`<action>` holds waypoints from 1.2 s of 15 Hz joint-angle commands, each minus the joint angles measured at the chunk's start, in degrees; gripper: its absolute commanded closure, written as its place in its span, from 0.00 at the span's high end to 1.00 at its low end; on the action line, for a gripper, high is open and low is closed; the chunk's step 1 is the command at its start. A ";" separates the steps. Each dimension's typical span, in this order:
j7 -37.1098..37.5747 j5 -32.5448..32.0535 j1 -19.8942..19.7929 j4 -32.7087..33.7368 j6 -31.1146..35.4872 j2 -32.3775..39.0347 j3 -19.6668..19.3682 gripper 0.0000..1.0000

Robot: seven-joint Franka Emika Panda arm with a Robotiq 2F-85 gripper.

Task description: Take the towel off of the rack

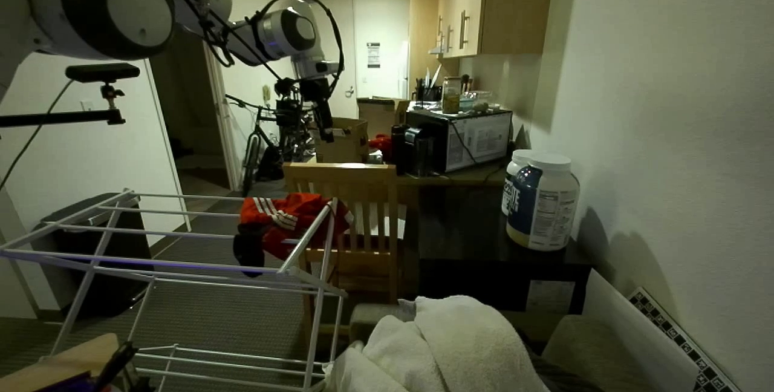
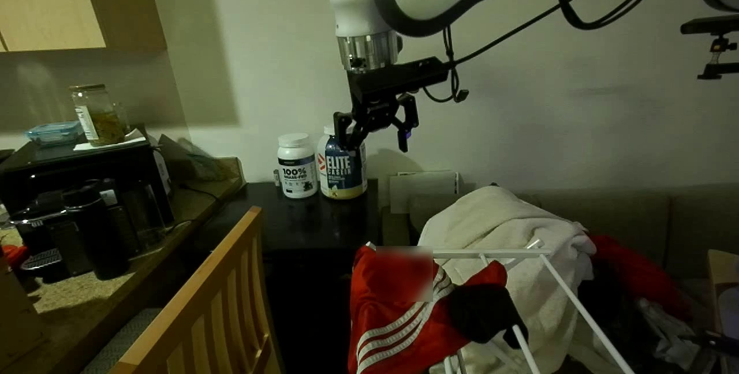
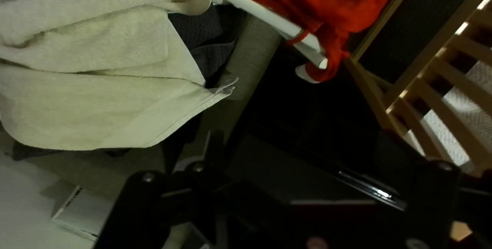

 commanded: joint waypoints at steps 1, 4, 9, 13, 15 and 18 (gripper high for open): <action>-8.46 -0.29 -0.96 -10.13 5.23 -5.23 2.33 1.00; -7.99 1.00 1.50 -5.68 3.21 -1.86 0.19 1.00; -9.13 0.89 1.36 -8.44 3.80 -3.64 0.66 1.00; -9.14 0.89 1.35 -8.49 3.81 -3.67 0.66 1.00; -9.14 0.89 1.35 -8.49 3.81 -3.67 0.66 1.00; -9.14 0.89 1.35 -8.50 3.81 -3.67 0.66 1.00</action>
